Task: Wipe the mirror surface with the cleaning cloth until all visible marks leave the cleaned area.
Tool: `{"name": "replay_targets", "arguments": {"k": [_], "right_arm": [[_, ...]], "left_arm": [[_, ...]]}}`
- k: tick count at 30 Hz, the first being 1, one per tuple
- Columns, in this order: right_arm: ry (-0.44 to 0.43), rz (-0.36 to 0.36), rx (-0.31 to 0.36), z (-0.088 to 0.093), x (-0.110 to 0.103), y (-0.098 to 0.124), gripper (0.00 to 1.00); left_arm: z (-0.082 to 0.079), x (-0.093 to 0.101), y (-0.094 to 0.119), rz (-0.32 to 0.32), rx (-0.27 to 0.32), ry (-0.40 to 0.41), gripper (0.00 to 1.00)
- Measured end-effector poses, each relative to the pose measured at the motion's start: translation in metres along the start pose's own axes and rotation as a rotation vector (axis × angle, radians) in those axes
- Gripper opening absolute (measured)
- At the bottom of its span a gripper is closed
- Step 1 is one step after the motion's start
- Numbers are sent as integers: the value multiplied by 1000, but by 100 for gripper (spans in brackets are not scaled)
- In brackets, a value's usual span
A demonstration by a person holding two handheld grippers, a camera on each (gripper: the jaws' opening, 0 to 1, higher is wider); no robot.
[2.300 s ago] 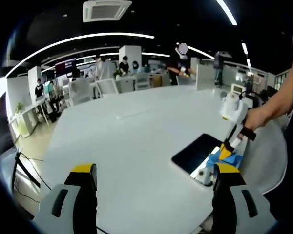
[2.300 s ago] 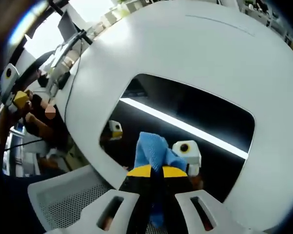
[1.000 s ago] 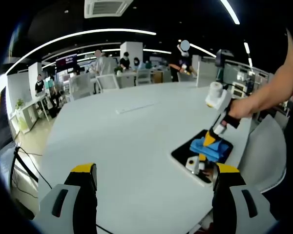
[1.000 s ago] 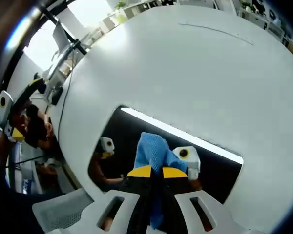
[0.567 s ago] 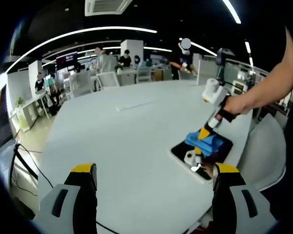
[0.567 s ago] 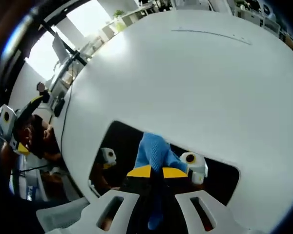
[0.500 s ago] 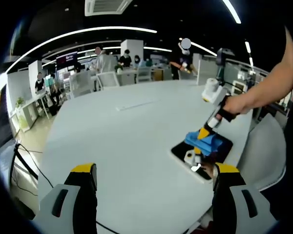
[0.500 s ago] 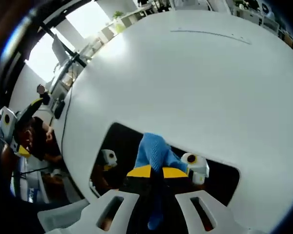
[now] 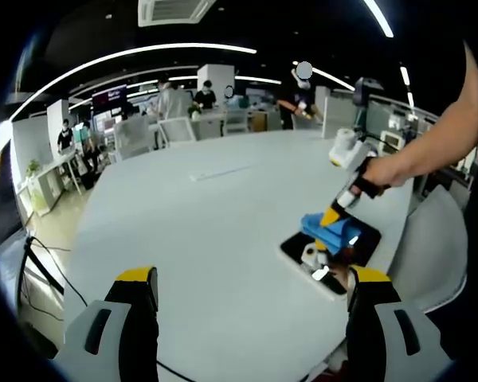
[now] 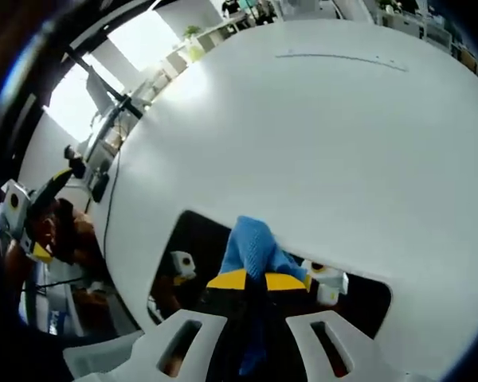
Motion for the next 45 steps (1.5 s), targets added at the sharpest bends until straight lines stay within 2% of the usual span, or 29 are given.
{"name": "replay_targets", "arguments": {"k": [20,29,39,45], "right_arm": [[50,-9,-9,3,8,4,0],[69,21,-30,8,20,12,0],[55,38,-41,11,29,18,0],[46,83,-58,14,34,22,0]], "left_arm": [[1,7,2,-13,-1,3,99],[1,11,1,-16,-1,4,99],[-2,18,2,-20,4,0,99],[-2,18,4,-28,5,0,99]]}}
Point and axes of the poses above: the point that each gripper's makers call its tool centre point, and the gripper's own axes: y roughly backward along the fingers, x roughly to its right, z roughly out of its underside, the point moved 8 cm from there along y, roughly backward along the fingers, and after that the axes turned 8 degrees about y, right-handed, at the moved point
